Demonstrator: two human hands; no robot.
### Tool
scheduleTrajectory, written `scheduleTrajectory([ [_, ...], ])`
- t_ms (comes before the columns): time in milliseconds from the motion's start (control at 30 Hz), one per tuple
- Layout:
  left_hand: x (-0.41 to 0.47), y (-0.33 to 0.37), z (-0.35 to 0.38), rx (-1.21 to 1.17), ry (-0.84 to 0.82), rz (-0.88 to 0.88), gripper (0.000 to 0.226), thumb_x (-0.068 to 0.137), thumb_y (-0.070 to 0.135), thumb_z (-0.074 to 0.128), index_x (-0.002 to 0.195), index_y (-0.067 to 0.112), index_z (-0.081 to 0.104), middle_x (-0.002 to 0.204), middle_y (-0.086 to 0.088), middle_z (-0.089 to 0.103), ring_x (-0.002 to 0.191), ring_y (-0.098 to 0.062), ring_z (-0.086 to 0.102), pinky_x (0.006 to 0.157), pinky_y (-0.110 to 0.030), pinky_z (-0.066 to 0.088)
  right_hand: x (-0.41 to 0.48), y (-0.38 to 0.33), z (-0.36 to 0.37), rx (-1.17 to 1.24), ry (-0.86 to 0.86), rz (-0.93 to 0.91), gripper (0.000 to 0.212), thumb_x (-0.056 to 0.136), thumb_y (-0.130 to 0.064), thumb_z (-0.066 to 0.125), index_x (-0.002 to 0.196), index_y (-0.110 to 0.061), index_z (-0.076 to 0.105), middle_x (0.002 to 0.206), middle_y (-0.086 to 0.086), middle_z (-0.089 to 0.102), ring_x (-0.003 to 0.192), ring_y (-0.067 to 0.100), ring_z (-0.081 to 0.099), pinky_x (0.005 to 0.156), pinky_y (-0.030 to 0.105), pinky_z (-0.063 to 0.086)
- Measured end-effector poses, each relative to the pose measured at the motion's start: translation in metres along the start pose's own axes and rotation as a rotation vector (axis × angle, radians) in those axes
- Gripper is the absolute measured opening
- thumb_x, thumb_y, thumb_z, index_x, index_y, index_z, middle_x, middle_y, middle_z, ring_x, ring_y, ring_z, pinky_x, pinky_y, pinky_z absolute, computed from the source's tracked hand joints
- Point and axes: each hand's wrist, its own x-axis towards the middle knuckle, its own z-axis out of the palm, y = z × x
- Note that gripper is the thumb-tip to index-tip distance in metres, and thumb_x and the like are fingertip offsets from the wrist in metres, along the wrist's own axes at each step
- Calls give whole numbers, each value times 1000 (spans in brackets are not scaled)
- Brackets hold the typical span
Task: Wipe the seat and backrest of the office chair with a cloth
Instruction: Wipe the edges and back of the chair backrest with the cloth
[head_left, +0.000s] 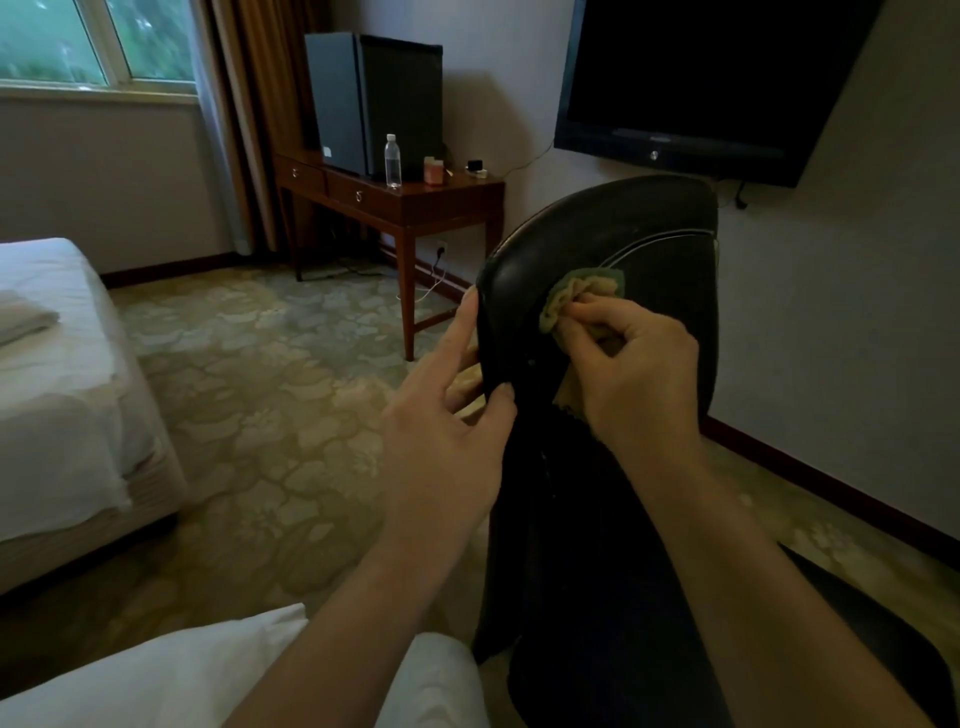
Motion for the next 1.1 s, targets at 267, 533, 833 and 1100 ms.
scheduleTrajectory([
  [267, 3, -4, 3, -56, -3, 6, 70, 95, -1, 66, 149, 38, 45, 131, 2, 67, 114, -14, 70, 91, -38, 61, -13, 3, 2, -70, 2, -150, 19, 89, -17, 69, 108, -20, 73, 105, -20, 60, 102, 8, 60, 92, 33, 53],
  [533, 4, -2, 6, -59, 20, 0, 72, 94, -1, 67, 142, 48, 46, 128, 7, 68, 110, -10, 71, 88, -32, 61, 20, 12, -3, -3, 36, 1, 17, 93, -19, 64, 99, -35, 65, 89, -28, 59, 91, -10, 59, 85, 12, 49],
  [833, 2, -1, 7, -61, 29, 5, 70, 95, 0, 67, 139, 51, 47, 130, 8, 67, 109, -10, 72, 87, -32, 62, -9, 6, 3, -34, -26, -151, 16, 88, -19, 68, 104, -21, 73, 103, -18, 63, 100, 6, 62, 91, 33, 53],
  [1100, 3, 2, 8, -48, 41, 12, 72, 93, -4, 67, 136, 50, 47, 127, 7, 70, 104, -4, 72, 80, -19, 60, 28, 17, -1, 28, 59, 73, 14, 92, -19, 65, 103, -23, 72, 101, -17, 63, 96, -5, 59, 95, 24, 51],
])
